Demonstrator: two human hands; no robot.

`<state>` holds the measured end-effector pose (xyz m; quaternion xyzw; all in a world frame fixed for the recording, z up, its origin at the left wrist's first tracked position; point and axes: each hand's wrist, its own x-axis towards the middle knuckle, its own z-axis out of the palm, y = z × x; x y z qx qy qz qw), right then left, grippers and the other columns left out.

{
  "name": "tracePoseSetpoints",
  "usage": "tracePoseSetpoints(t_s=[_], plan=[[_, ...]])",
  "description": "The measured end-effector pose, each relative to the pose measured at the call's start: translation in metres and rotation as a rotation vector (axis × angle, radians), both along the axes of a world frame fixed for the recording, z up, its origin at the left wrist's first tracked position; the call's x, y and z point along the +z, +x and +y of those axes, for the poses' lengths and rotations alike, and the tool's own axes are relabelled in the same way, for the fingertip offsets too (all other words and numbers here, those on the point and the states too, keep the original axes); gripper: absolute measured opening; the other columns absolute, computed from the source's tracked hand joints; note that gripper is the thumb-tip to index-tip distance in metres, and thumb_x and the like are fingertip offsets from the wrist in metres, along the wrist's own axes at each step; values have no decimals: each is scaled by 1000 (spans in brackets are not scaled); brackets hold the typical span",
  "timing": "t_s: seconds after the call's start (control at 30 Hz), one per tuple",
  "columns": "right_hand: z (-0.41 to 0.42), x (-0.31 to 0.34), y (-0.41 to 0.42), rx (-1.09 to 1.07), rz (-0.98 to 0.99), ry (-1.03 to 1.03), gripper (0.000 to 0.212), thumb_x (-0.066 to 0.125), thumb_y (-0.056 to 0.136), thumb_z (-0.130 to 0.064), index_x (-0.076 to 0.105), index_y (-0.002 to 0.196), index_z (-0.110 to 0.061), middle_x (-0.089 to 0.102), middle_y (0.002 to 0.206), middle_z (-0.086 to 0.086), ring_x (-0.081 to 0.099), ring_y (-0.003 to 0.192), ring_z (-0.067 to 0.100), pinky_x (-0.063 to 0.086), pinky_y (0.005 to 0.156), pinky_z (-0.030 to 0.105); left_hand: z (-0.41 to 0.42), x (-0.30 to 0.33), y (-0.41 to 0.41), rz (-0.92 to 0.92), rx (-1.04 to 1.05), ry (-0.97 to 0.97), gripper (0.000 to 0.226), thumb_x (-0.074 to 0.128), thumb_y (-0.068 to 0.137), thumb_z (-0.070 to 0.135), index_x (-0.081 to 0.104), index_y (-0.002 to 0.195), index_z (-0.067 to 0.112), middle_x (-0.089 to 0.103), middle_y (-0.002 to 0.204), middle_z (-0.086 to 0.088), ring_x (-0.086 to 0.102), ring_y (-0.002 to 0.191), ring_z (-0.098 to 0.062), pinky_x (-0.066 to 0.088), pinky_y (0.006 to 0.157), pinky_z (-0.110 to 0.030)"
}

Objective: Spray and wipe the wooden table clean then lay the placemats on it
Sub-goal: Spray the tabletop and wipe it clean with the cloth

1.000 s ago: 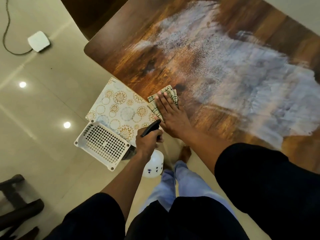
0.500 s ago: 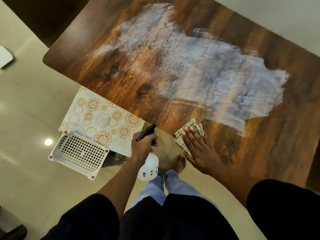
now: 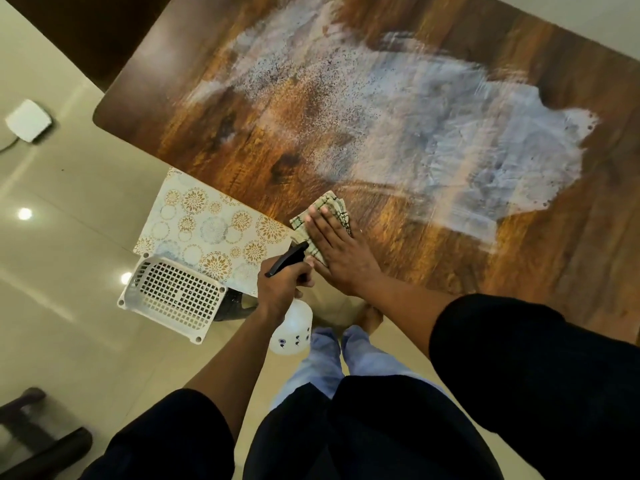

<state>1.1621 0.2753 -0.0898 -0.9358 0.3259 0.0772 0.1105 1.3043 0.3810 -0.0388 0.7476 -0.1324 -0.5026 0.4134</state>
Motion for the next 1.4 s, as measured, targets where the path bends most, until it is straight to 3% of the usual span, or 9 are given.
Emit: tracePoseSetpoints(t_s=[0.2,0.3,0.4,0.47,0.57,0.77,1.07,1.23,1.4], plan=[[24,-7,-85,9,-32,-27,77,29,109,-58,4,168,-15,-1,176,5,-2,162,24,7,129,56,0,8,-22,19,-152,27,20,72,77,10,74,82,-10,68,77,-34,72,70,-34,47,45,-26],[41,-6,-146,-61,-26,-25,77,34,109,-56,5,168,-16,-1,176,3,-1,162,22,11,128,55,-9,10,-44,66,-271,47,9,71,81,10,78,83,4,66,72,-27,70,69,-28,44,48,-29],[69,-4,-209,-271,-18,-37,77,41,108,-53,11,168,-14,5,176,3,5,162,23,21,125,59,-21,9,-71,104,-348,74,29,72,74,18,76,87,-7,69,70,-16,71,72,-28,44,50,-28],[88,-2,-247,-449,5,-42,76,38,107,-53,16,167,-13,10,176,4,9,162,24,27,122,59,-26,8,-86,119,-389,94,27,75,80,14,75,93,-10,69,72,-15,72,76,-30,44,49,-25],[104,-1,-285,-618,55,-24,75,34,106,-54,19,166,-11,13,175,6,12,162,26,26,123,57,-37,12,-107,128,-472,65,16,75,78,18,78,88,6,70,76,-19,72,75,-29,46,50,-24],[103,-9,-257,-722,34,10,78,29,106,-57,11,167,-11,5,176,9,3,162,28,16,126,58,-54,15,-134,108,-575,14,9,77,80,16,80,85,9,69,78,-30,70,73,-35,44,49,-26],[56,-9,-153,-402,-85,-13,72,24,107,-55,3,165,-16,4,175,6,4,162,25,6,128,55,-69,16,-132,10,-539,29,10,71,89,1,74,80,2,67,68,-17,68,67,-33,39,45,-27],[56,-17,-183,-405,-90,20,77,28,108,-58,4,168,-18,-1,176,2,-3,162,21,8,129,54,-76,22,-134,-13,-594,39,16,68,90,2,71,75,0,66,68,-19,71,68,-34,39,45,-27],[61,-14,-252,-639,-58,1,76,28,107,-56,10,168,-15,3,176,4,1,162,22,17,126,58,-87,23,-155,12,-675,21,12,67,90,4,73,80,1,68,72,-18,70,68,-31,41,47,-28]])
